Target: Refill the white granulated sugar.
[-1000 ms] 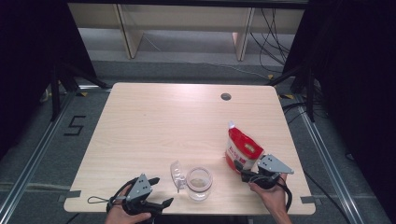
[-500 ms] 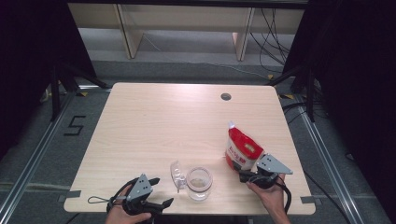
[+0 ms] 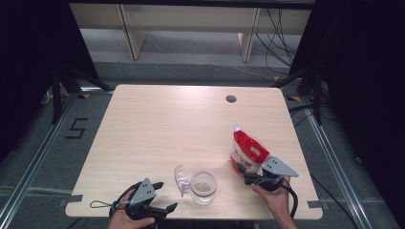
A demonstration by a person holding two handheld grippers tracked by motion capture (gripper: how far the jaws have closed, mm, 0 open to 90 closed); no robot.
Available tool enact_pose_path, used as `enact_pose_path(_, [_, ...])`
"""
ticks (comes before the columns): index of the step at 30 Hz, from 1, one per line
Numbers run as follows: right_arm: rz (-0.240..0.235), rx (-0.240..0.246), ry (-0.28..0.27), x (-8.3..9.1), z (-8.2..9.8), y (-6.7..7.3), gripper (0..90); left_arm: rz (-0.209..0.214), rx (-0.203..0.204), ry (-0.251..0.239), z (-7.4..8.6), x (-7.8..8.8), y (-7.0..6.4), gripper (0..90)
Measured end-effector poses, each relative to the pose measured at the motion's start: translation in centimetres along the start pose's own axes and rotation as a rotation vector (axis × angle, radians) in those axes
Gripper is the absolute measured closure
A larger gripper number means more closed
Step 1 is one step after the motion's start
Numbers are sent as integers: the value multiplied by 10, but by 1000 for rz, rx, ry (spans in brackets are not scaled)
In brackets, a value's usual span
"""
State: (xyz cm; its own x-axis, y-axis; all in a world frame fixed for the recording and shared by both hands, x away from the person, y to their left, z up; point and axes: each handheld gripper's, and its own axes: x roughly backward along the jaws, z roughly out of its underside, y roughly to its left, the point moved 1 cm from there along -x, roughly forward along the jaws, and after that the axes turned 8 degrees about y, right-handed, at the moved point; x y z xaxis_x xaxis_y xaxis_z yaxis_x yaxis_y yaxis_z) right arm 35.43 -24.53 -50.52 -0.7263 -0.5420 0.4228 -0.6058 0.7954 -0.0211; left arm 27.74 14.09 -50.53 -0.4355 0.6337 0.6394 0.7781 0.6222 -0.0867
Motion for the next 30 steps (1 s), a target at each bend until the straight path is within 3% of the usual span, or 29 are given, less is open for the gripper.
enact_pose_path(4, [9,23,-19,-1,0,-2,224,6,2,-9,0,-1,0,161])
enact_pose_path(7, [-16,-2,-27,-3,1,0,234,6,4,-6,0,-1,-1,161])
enact_pose_path(9, [-8,12,-25,-4,2,-1,236,7,6,-7,0,-1,-1,161])
enact_pose_path(11, [-11,-9,-21,-4,2,0,242,7,4,-7,0,-1,-1,161])
enact_pose_path(14, [-12,1,-26,-4,3,-1,254,-2,-8,9,0,-1,0,161])
enact_pose_path(16, [-15,-21,-17,-4,4,0,263,4,3,-1,0,-1,-1,161])
enact_pose_path(17, [-19,-1,-18,-4,4,-1,263,5,-8,5,0,-1,-1,161])
enact_pose_path(26, [-25,11,-26,-6,4,-4,302,7,-9,4,0,-1,-1,161])
enact_pose_path(27, [-19,-24,-27,-6,5,-1,303,5,-11,7,0,-1,-1,161])
enact_pose_path(30, [-22,-20,-25,-6,5,-2,309,10,-11,4,0,-2,-1,161])
